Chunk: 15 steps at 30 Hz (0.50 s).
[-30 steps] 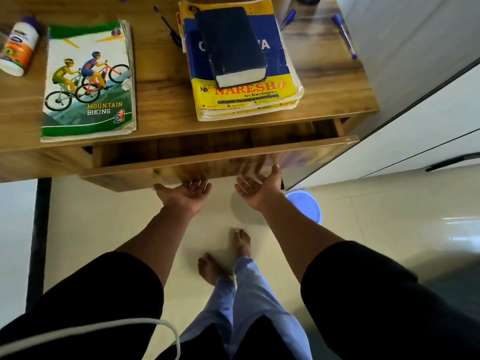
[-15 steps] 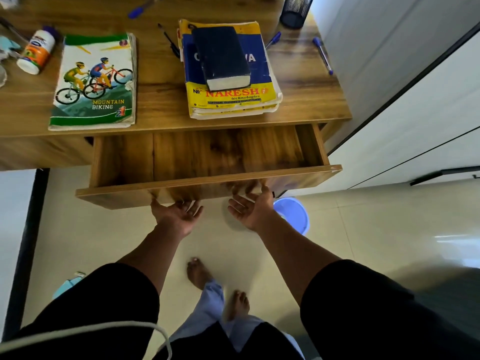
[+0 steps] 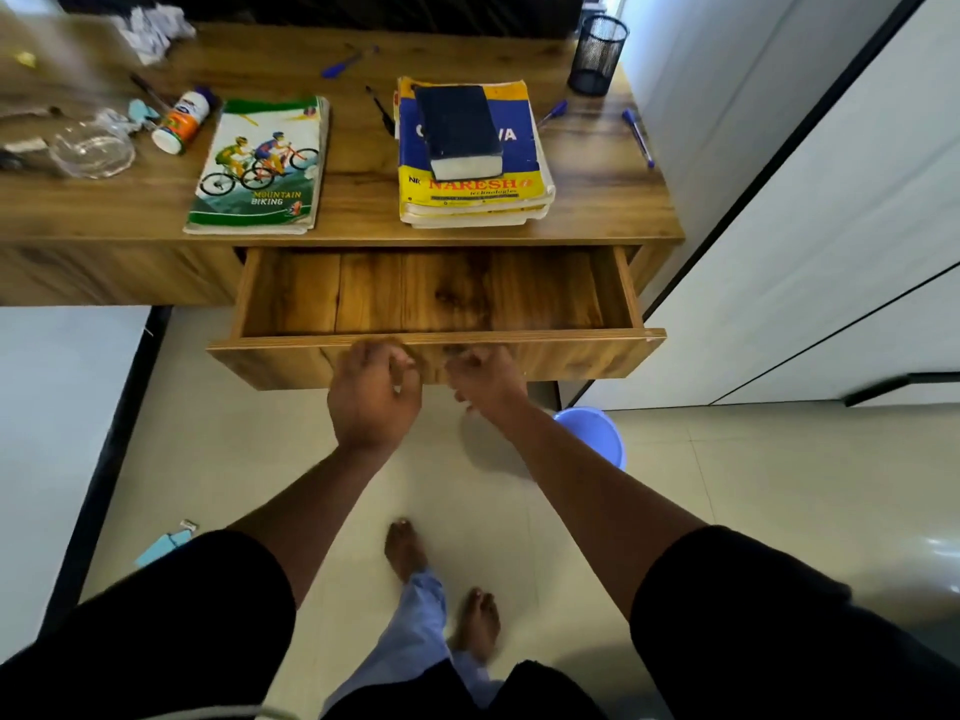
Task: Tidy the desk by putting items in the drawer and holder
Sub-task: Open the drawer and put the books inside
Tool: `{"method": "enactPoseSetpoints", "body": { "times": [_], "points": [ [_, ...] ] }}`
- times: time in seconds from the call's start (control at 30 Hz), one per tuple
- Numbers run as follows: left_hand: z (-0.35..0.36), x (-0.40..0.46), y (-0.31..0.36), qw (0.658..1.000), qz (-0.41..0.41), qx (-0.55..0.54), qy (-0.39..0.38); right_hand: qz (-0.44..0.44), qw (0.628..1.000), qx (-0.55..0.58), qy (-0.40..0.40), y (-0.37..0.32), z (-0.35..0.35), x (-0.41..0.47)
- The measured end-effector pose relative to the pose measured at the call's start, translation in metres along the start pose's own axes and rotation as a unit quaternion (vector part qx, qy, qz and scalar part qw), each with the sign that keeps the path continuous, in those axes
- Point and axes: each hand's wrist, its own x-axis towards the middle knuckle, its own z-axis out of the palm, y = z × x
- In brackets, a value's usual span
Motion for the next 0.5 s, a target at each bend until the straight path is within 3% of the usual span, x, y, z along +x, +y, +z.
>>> {"method": "enactPoseSetpoints", "body": {
  "times": [0.13,0.23,0.3,0.4,0.5],
  "points": [
    [-0.009,0.036,-0.007,0.984,0.064,0.122,-0.115,-0.201,0.940,-0.234,0.143,-0.019,-0.018,-0.008],
    [-0.007,0.054,-0.014,0.957,0.068,0.161,-0.233,-0.295,0.876,-0.350,0.154,-0.018,-0.036,0.008],
    [-0.004,0.059,-0.021,0.936,0.056,0.190,-0.290,-0.271,0.871,-0.400,0.091,-0.014,-0.044,0.022],
    [-0.003,0.060,-0.028,0.928,0.070,0.202,-0.305,-0.214,0.867,-0.449,0.004,-0.009,-0.051,0.038],
    [-0.008,0.060,-0.027,0.932,0.061,0.171,-0.315,-0.204,0.873,-0.443,0.001,-0.007,-0.053,0.038]
  ]
}}
